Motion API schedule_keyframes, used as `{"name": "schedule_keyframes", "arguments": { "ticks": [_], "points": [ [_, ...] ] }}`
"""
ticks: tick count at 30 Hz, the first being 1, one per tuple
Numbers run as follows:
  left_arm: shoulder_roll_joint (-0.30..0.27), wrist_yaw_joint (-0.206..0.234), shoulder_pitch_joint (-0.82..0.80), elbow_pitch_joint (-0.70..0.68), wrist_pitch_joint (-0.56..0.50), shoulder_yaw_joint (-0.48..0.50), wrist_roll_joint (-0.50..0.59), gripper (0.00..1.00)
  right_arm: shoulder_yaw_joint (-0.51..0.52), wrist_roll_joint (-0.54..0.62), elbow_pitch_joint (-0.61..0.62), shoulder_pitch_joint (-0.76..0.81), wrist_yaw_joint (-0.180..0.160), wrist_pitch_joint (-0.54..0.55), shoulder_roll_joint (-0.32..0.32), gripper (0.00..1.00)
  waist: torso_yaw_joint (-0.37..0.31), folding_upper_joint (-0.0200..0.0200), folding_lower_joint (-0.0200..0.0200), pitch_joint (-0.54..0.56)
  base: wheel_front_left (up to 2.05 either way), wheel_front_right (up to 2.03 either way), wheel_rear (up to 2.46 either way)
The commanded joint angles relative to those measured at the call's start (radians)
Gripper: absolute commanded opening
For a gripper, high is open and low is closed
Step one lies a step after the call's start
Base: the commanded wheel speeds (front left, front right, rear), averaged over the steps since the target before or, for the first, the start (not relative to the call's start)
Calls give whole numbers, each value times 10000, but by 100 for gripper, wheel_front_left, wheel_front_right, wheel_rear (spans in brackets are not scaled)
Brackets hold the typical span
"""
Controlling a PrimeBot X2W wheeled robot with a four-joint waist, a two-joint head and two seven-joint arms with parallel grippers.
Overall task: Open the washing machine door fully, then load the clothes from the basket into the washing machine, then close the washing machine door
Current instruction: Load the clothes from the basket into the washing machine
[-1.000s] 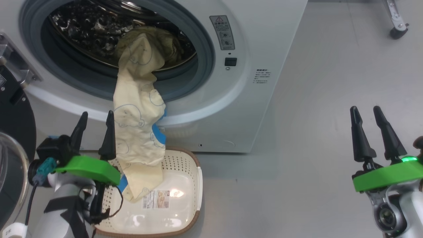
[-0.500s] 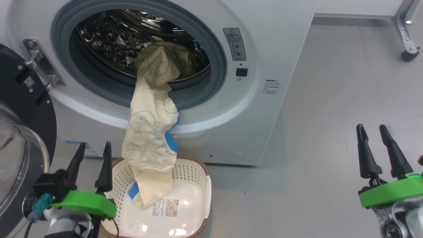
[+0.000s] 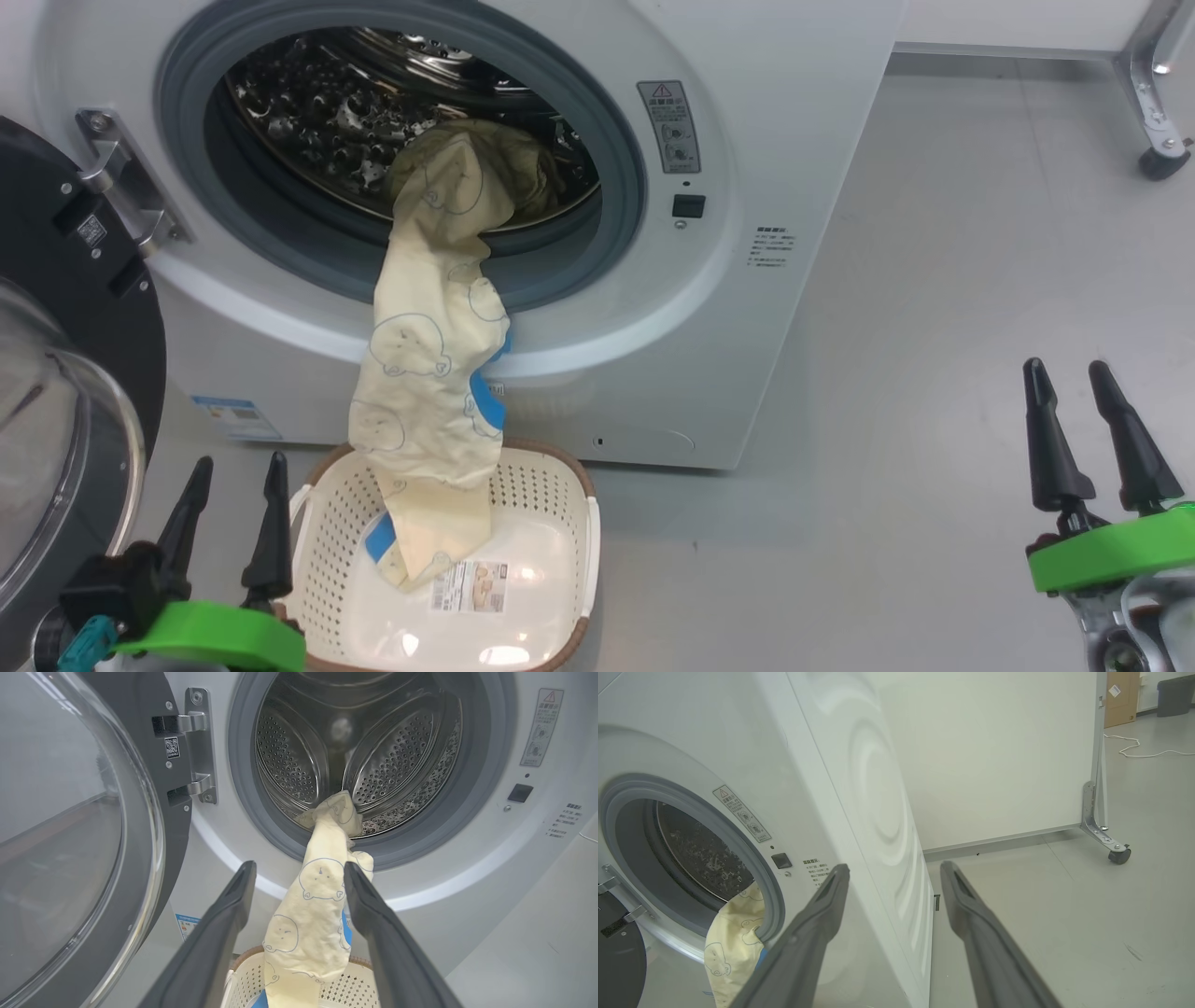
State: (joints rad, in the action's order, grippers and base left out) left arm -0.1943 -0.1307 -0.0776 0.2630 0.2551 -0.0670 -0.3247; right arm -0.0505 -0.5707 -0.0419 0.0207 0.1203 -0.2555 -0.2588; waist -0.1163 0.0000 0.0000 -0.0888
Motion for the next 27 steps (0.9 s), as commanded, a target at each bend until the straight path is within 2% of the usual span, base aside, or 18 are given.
{"name": "schedule_keyframes", "arguments": {
  "ticks": [1, 12, 27],
  "points": [
    [-147, 0, -244, -384, 66, 449, 120, 100, -67, 47, 358, -106, 104, -63, -350, 100, 0, 0, 0, -22, 0, 0, 0],
    [92, 0, -237, -320, 66, 450, 216, 100, -119, 51, 476, -296, 104, -63, -348, 100, -46, 0, 0, -390, 0, 0, 0],
    [347, 0, -1076, 1184, 66, 37, -271, 100, -72, 59, 591, -1104, 104, -63, -76, 100, -224, 0, 0, -1856, 0, 0, 0]
  ]
}}
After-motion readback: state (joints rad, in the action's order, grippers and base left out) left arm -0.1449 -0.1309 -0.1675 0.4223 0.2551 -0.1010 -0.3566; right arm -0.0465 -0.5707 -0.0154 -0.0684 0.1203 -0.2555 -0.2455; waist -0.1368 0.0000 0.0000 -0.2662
